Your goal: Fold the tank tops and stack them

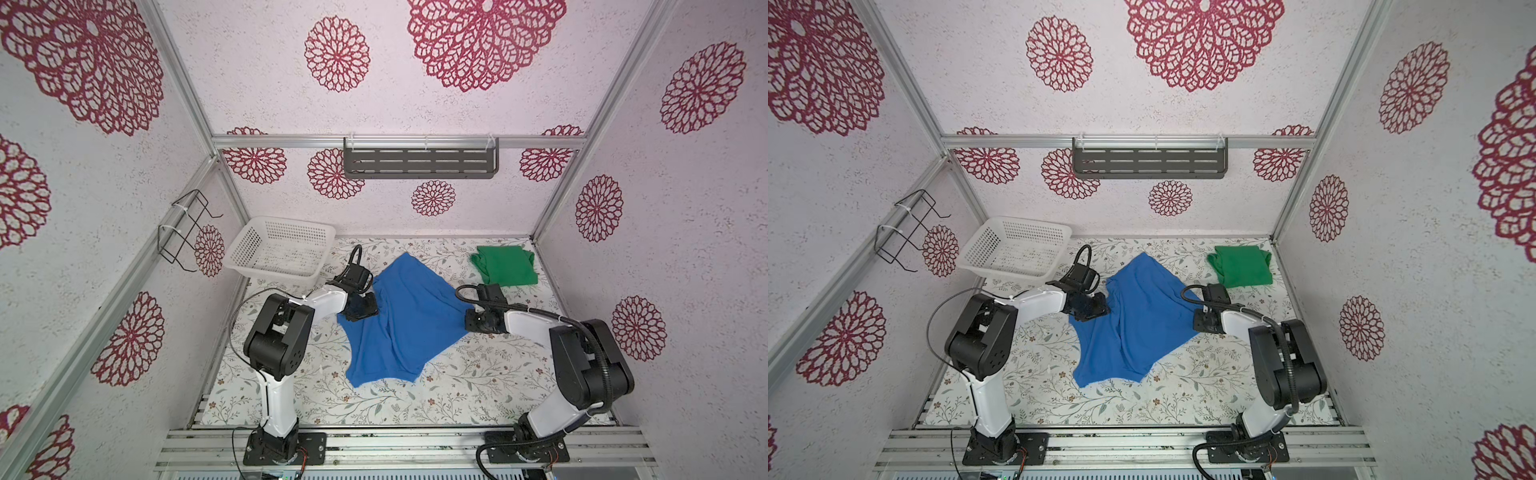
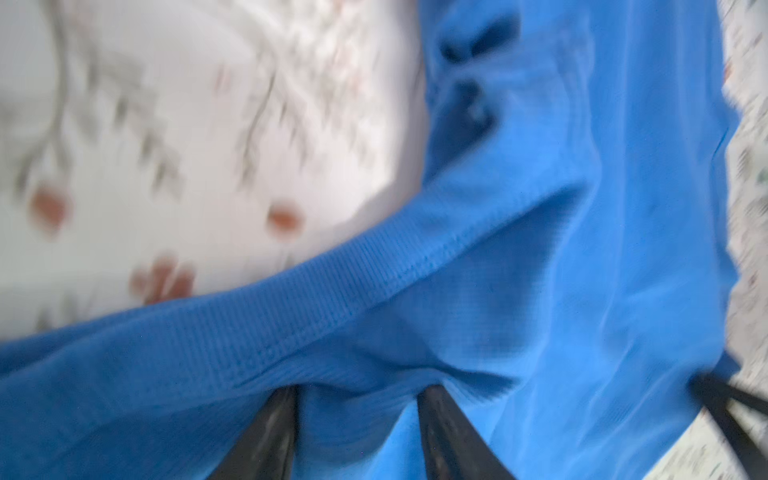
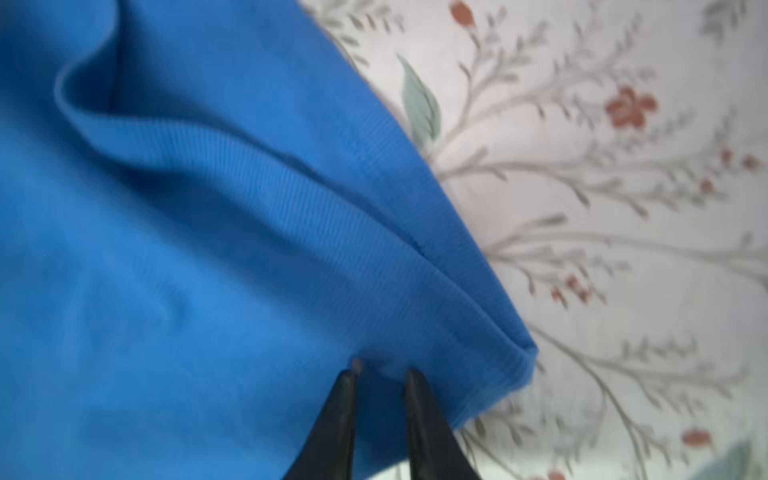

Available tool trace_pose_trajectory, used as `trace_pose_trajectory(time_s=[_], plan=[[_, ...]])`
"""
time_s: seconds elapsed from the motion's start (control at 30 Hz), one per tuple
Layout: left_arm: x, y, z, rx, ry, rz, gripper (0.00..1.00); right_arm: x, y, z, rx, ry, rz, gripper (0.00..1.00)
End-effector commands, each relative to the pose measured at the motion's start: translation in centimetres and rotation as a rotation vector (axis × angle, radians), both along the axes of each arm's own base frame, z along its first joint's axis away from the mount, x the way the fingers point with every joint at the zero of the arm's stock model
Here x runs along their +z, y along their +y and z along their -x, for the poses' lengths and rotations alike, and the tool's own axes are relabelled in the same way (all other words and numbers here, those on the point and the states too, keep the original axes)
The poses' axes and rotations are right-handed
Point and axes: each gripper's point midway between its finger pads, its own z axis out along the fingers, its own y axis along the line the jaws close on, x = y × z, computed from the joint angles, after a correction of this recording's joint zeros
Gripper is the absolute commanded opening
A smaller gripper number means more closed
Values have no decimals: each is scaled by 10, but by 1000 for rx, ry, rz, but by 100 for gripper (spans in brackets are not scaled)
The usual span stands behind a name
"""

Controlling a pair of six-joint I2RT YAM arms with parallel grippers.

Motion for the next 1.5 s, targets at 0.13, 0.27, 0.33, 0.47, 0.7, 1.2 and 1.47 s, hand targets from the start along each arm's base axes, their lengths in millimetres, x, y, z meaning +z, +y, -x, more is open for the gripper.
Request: trace_pose_trajectory(time_s=[0.13, 0.27, 0.33, 0.47, 0.7, 1.2, 1.47], plan=[[-35, 34, -24, -68, 128, -120, 50, -11, 0, 79, -113, 160, -107, 25], [-28, 73, -27, -11, 134, -125, 50, -8, 6, 116, -118, 205, -175, 27], [-26, 91, -22, 21, 133, -121, 50, 8, 2, 116, -123, 173, -168, 28], [-15, 105, -19, 39, 92, -114, 54, 50, 5, 90, -99, 54, -170, 29], [18, 81, -18, -19, 26, -102, 60, 81, 29, 27, -53, -94, -233, 32], [11, 78, 55, 27, 54, -136, 62, 44, 22, -50, 39, -71, -26, 27], [-5, 88, 79, 63, 81, -126, 62, 21, 31, -63, 85, -21, -38, 33]])
